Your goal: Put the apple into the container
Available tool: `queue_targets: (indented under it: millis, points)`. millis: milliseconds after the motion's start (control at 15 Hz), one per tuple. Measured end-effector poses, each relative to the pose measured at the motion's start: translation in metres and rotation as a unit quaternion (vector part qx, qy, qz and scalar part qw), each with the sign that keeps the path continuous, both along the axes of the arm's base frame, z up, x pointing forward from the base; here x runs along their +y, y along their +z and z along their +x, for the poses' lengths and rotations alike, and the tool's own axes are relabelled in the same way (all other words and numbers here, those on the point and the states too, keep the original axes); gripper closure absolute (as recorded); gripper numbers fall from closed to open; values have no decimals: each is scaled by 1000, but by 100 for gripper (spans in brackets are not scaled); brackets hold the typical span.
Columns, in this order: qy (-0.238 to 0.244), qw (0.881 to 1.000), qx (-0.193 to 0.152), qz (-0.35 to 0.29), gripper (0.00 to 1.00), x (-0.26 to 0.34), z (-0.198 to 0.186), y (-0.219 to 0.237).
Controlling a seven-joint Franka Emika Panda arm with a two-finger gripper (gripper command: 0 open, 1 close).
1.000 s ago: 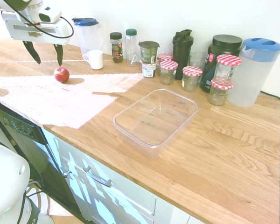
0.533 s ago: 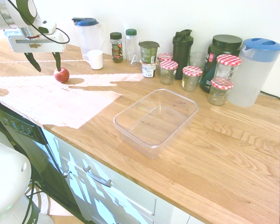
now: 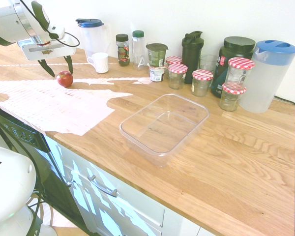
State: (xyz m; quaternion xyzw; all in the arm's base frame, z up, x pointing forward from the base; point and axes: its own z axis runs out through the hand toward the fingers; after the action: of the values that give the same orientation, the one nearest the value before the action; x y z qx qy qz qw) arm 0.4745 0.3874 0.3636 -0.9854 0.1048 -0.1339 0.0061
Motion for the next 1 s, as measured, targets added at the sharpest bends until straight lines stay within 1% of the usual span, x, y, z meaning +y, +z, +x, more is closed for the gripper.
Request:
queue_targets:
  millis: [467, 800, 933, 1000]
  points:
    - [-5, 1000, 13, -17, 100, -4, 6, -12]
    - [-10, 1000, 18, -17, 100, -5, 9, -16]
    - [-22, 999, 21, -13, 100, -9, 15, -11]
    - [-39, 999, 25, -13, 100, -15, 21, 1]
